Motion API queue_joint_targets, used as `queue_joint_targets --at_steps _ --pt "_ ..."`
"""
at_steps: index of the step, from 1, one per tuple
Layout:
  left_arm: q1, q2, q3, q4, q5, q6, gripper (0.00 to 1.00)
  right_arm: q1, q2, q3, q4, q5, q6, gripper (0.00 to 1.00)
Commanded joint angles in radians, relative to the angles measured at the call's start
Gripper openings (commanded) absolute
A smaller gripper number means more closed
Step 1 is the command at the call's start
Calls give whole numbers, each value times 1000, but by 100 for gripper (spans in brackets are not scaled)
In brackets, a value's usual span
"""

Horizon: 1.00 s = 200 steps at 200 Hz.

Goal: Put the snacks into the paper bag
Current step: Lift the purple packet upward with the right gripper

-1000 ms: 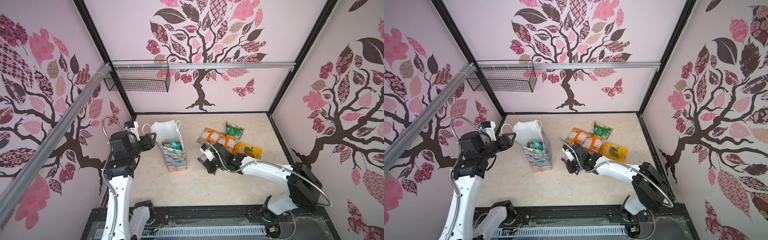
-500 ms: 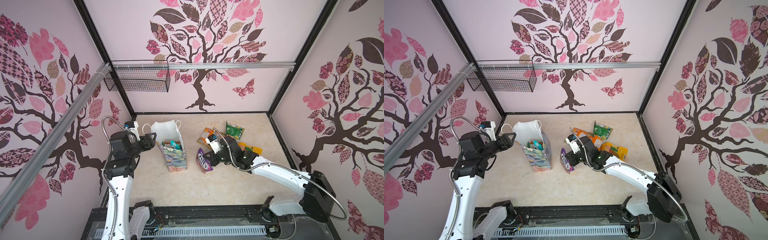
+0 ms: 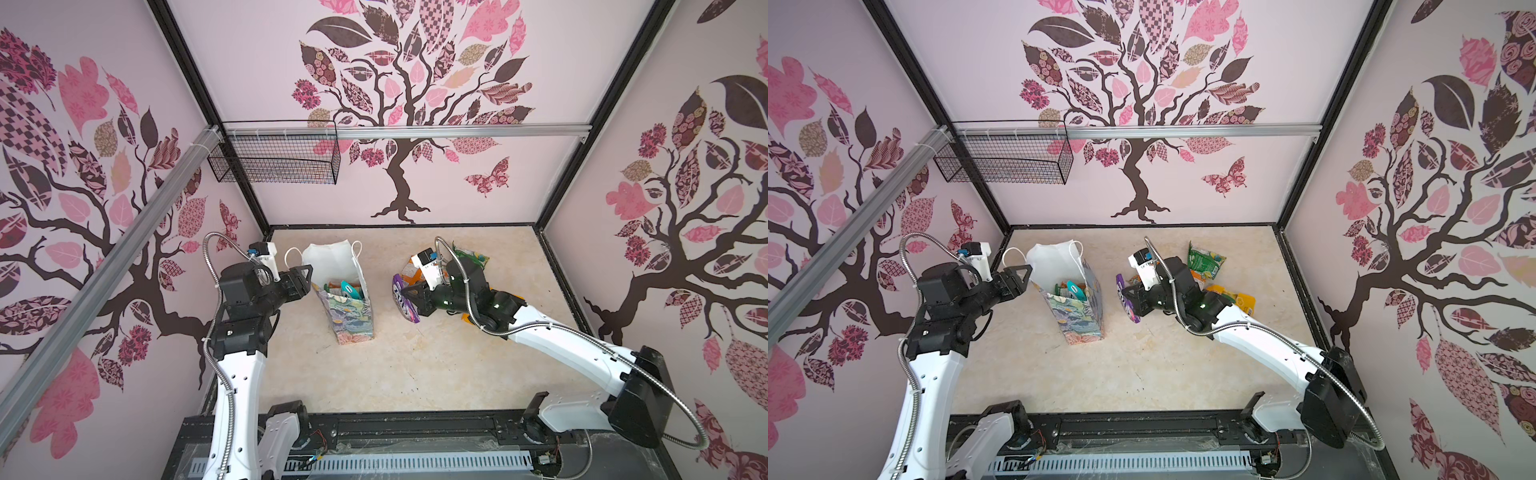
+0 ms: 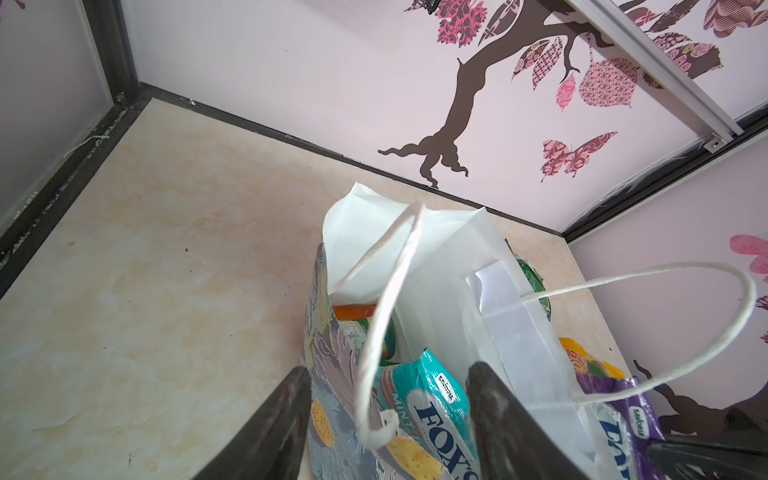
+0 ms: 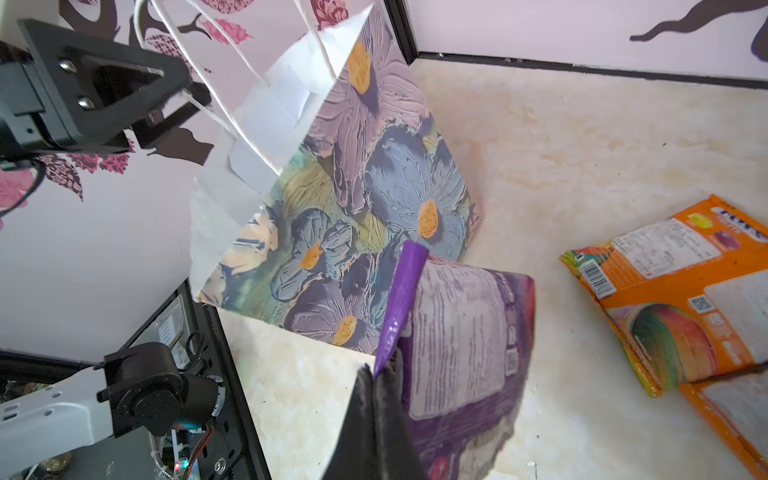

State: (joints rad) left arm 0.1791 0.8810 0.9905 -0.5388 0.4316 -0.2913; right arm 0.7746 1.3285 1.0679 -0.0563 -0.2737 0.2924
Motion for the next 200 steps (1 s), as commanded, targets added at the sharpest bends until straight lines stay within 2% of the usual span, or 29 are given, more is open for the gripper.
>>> queue_joint_targets --at_steps 1,69,147,180,200 --pt "6 -12 -30 25 11 1 63 -3 -65 83 48 -14 7 0" --pt "5 -17 -29 24 5 3 61 -1 -72 236 18 -32 -7 0" --pt "5 -18 -28 24 6 5 21 18 -35 399 -8 -87 9 0" --pt "6 -19 -28 25 7 7 13 53 -16 473 -19 -104 7 0" --pt "6 -22 -30 24 5 9 6 100 4 531 -43 -74 -28 0"
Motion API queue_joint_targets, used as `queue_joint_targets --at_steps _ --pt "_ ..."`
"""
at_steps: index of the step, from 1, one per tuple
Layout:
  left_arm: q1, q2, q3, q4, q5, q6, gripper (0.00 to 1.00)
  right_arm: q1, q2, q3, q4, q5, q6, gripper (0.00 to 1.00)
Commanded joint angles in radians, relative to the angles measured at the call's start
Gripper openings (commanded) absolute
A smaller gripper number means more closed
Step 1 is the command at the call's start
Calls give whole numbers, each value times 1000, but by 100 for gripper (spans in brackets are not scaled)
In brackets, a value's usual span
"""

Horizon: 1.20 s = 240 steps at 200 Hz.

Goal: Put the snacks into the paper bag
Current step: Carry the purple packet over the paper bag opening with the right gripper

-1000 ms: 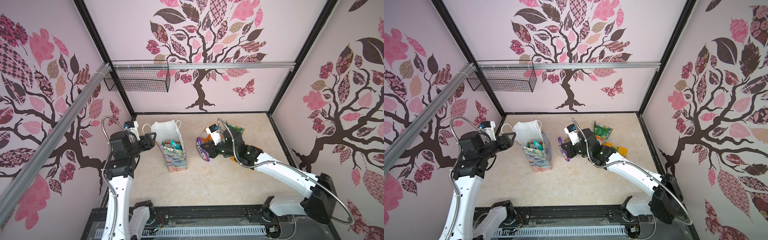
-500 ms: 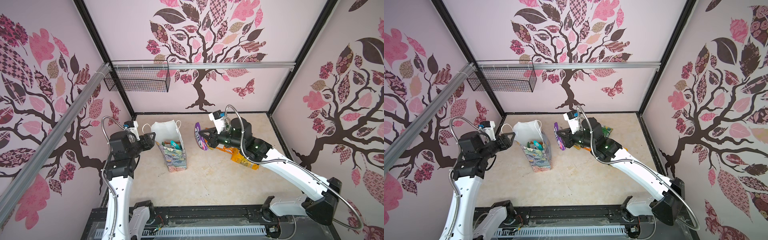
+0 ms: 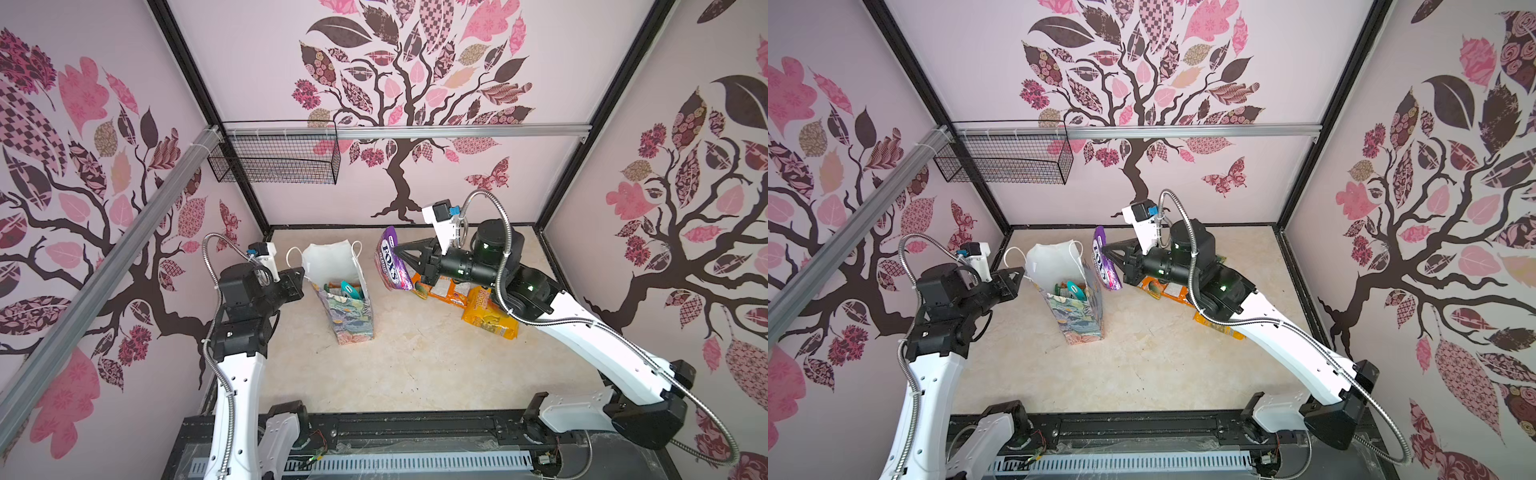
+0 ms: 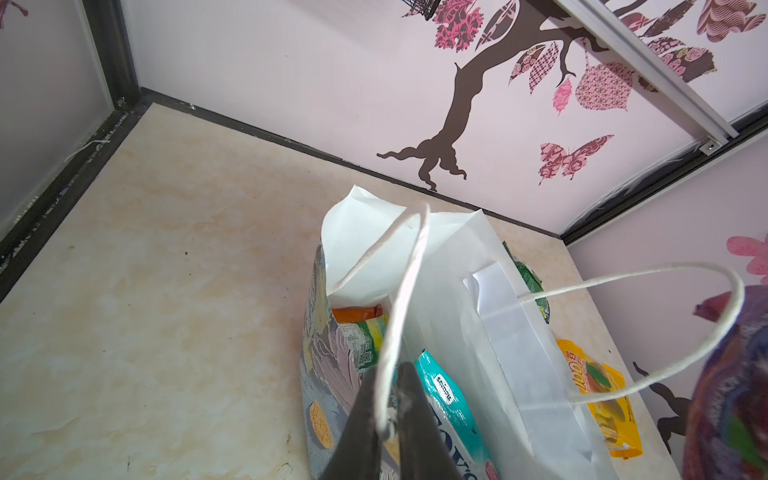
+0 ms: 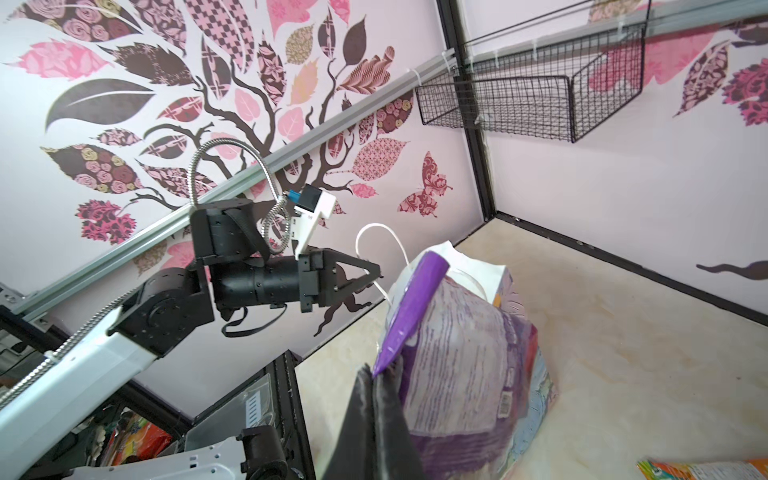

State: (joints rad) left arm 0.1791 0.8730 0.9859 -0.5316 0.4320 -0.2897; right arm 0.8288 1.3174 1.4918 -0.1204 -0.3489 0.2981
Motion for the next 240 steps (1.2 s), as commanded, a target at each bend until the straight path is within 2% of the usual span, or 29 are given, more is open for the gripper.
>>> queue_joint_targets --at_steps 1,22,103,240 --pt "6 -15 -25 16 5 7 6 48 15 109 19 2 -36 0" --pt "5 -16 -25 16 4 9 0 77 45 171 -10 8 -54 0" --pt "6 -23 -26 21 11 9 0 99 209 367 -20 -105 5 0" --pt "6 -28 -36 39 30 3 0 102 540 677 -139 -150 3 0"
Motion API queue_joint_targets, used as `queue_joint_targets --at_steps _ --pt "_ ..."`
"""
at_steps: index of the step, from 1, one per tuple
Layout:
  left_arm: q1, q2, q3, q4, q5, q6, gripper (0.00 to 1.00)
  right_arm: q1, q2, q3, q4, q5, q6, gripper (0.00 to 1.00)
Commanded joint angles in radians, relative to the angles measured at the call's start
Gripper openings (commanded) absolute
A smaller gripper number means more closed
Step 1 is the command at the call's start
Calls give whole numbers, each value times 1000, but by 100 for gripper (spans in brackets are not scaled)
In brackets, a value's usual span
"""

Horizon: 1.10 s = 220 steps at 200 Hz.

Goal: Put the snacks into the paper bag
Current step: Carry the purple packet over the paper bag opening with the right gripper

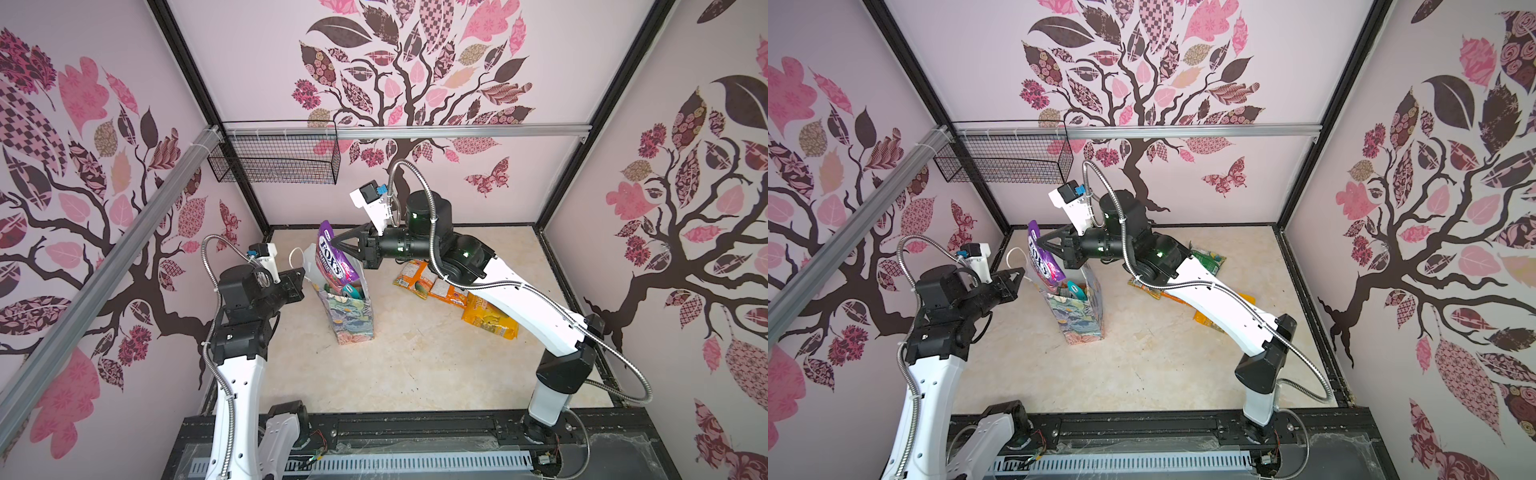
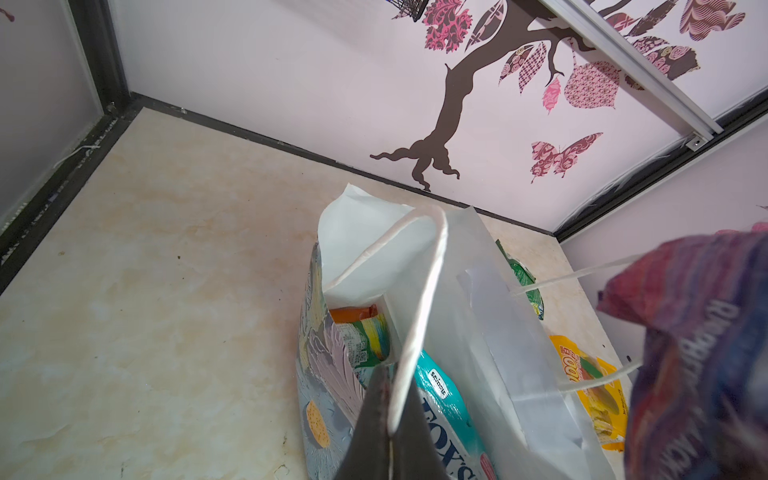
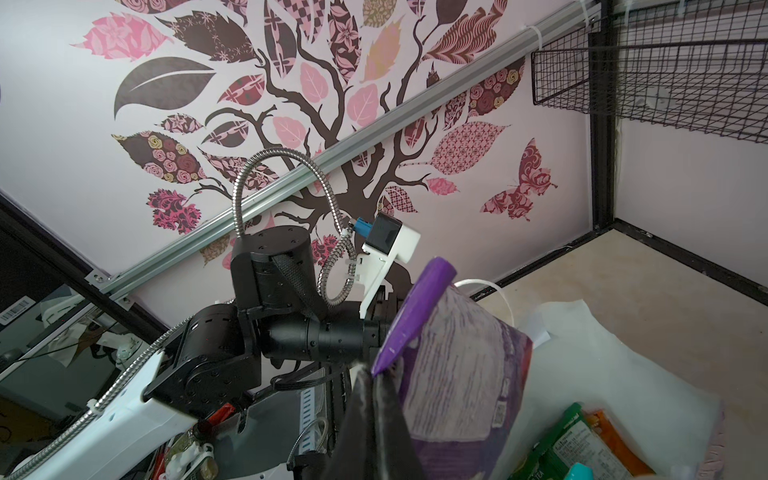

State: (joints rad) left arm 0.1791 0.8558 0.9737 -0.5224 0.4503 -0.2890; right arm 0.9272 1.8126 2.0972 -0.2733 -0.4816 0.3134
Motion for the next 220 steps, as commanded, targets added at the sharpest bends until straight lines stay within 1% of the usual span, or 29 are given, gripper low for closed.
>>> queue_joint_targets --at_steps 1,28,48,53,65,77,89,108,132,158,172,198,220 --pt "6 -11 -24 29 11 2 0 3 47 71 13 -17 -13 0" --pt "6 -10 -23 29 16 3 0 2 114 177 -46 -10 -43 0" --pt "6 -11 -23 32 19 5 0 1 155 216 -91 -10 -88 0" --pt "5 -11 -23 31 18 5 0 0 170 236 -122 -24 -117 0" --pt "6 -11 -23 30 18 6 0 -7 222 341 -231 -86 -182 0" --pt "6 -10 -25 30 15 5 0 -20 270 441 -331 -95 -212 0" --pt "5 -9 -25 31 16 3 0 -28 293 488 -389 -97 -239 0" --pt "5 -9 -24 32 17 3 0 -39 289 479 -428 -108 -263 0" --pt "5 -12 -26 31 13 4 0 -43 274 454 -477 -103 -314 0" --pt "6 -11 -28 33 12 3 0 -45 271 457 -555 -83 -383 0" --pt "6 -10 -26 33 11 3 0 -51 268 457 -587 -84 -401 0" --pt "6 -8 -27 33 11 3 0 -56 267 458 -653 -128 -447 0" --pt "6 -11 -27 33 11 4 0 -56 276 463 -705 -197 -481 0"
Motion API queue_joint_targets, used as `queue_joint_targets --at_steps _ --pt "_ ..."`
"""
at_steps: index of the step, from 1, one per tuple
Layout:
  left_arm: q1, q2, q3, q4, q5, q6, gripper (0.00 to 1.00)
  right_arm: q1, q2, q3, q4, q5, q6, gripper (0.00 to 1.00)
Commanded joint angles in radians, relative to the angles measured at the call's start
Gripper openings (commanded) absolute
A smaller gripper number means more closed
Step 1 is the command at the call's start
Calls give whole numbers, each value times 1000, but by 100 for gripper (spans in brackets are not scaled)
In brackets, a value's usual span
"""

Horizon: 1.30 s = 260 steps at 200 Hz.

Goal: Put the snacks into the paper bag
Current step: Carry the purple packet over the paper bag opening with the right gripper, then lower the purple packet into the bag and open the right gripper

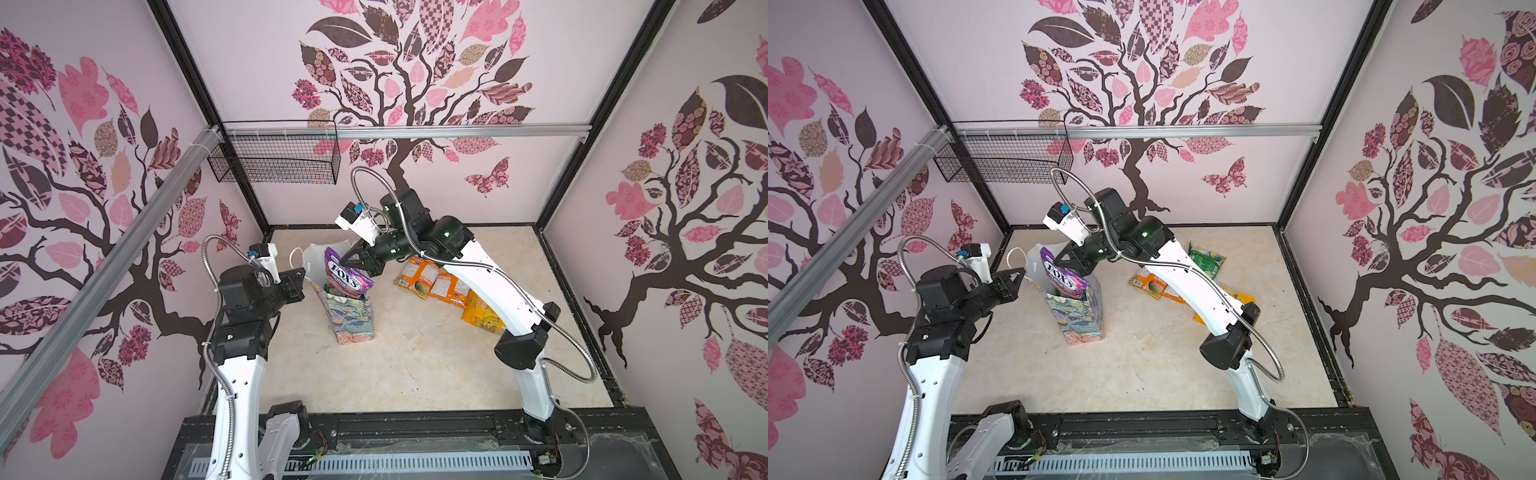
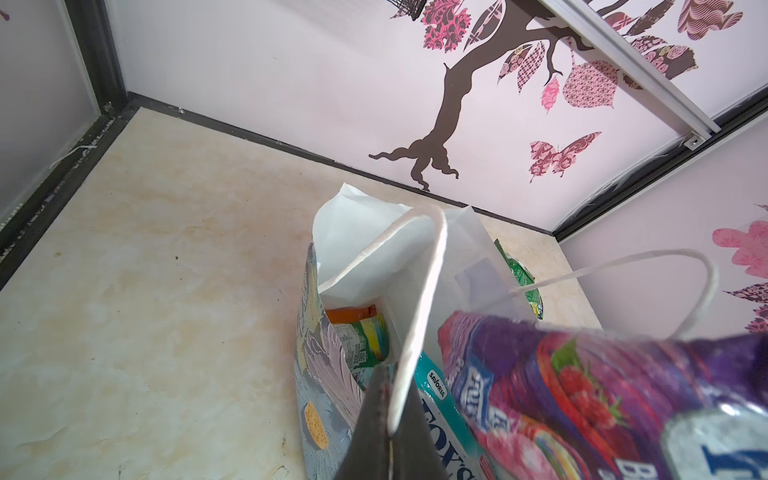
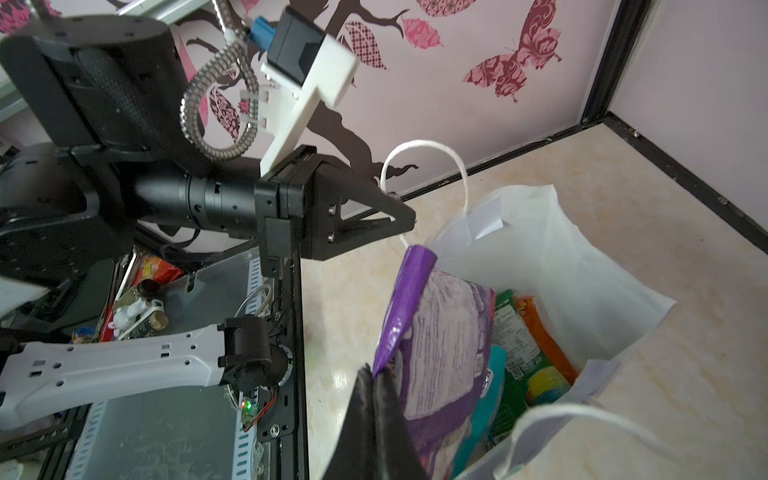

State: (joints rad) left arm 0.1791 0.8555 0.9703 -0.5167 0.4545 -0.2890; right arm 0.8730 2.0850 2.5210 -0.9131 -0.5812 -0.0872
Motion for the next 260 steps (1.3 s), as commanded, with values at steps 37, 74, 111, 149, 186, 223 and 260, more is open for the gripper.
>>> queue_joint_targets --at_steps 37,74,111,149,186,223,260 --pt "5 -18 -28 47 54 8 0 -2 30 52 -115 -162 -96 0" --pt "6 -27 -42 84 94 -8 0 -11 69 64 -138 -162 -100 0" --pt "6 -28 -42 85 101 -6 0 -20 110 90 -128 -162 -79 0" --pt "6 -25 -42 88 109 -7 0 -24 135 92 -114 -147 -65 0" --pt "6 -23 -40 92 110 -10 0 -29 147 92 -134 -135 -54 0" --pt "6 -29 -41 88 107 -6 0 -29 140 97 -167 -107 -51 1" --pt "6 -34 -42 87 100 -5 0 -29 126 99 -161 -73 -27 23"
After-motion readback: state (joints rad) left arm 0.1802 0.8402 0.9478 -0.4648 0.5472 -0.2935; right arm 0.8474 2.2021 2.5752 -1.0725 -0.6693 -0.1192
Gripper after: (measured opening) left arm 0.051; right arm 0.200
